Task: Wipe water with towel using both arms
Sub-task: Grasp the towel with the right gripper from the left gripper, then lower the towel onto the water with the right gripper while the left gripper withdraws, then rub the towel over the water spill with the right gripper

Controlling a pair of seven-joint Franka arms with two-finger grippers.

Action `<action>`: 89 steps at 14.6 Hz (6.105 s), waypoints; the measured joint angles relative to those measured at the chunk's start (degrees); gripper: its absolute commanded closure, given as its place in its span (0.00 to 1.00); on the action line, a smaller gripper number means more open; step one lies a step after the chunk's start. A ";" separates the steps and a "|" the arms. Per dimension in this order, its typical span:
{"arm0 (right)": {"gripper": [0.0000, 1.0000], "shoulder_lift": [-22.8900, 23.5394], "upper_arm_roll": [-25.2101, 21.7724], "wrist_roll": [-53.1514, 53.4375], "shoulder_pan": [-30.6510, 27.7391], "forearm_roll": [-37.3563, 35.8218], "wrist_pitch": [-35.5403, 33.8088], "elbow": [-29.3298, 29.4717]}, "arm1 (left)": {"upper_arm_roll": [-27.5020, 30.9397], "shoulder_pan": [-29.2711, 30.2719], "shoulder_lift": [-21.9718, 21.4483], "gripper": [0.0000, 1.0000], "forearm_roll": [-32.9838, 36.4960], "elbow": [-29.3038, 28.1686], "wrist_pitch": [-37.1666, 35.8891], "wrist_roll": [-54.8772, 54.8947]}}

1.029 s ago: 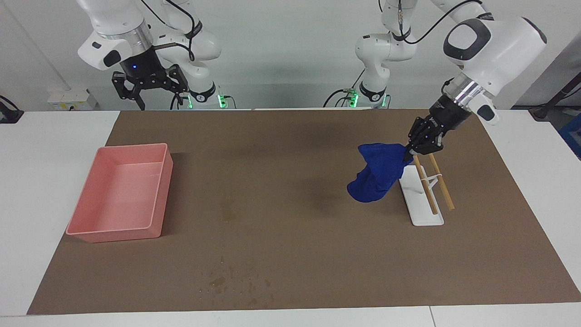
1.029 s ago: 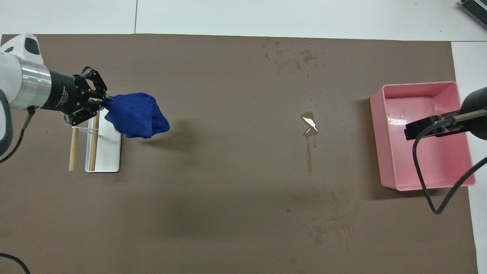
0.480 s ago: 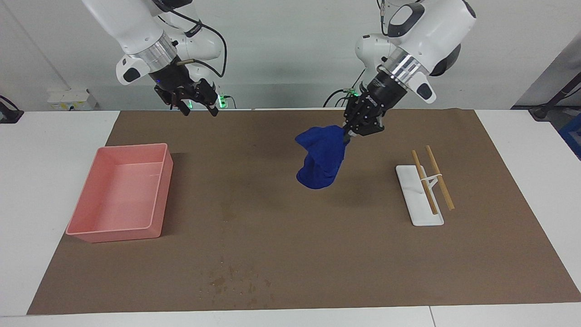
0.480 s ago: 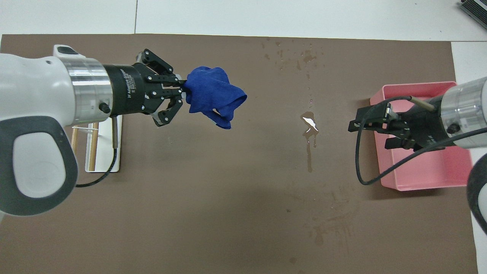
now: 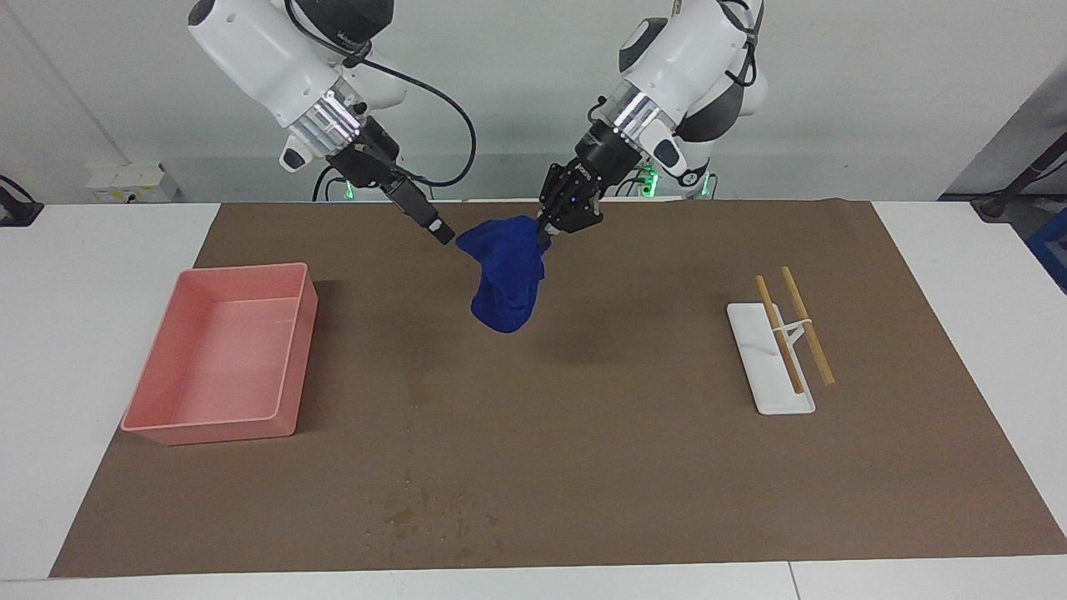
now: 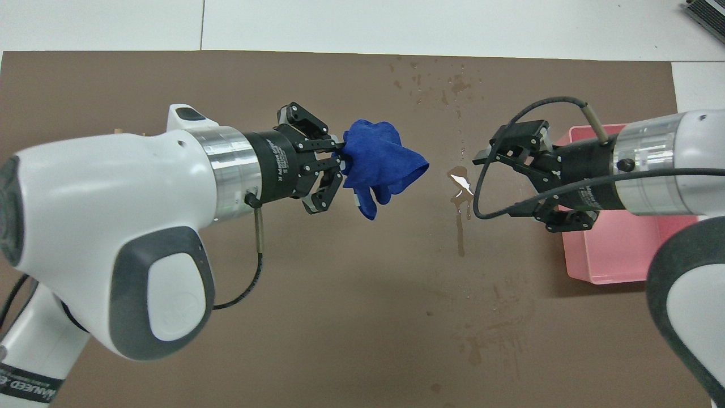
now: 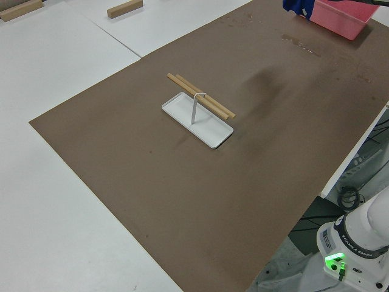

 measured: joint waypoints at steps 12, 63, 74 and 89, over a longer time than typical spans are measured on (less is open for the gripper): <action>0.00 4.15 -0.03 15.53 7.20 7.90 12.03 -3.32 | 0.20 -4.65 -0.46 1.00 0.00 -0.91 8.30 -1.96; 1.00 13.35 -0.47 -62.47 3.61 -28.04 13.13 -22.05 | 2.48 25.28 0.59 0.00 37.09 14.37 -56.56 108.41; 1.00 22.97 -0.55 -70.77 0.10 -28.04 20.76 -11.85 | 11.89 20.16 0.52 0.00 35.00 14.01 -55.97 109.63; 1.00 32.62 -0.33 -55.67 3.90 -15.91 23.29 -0.02 | 11.87 20.57 0.44 0.00 34.81 18.00 -60.35 112.16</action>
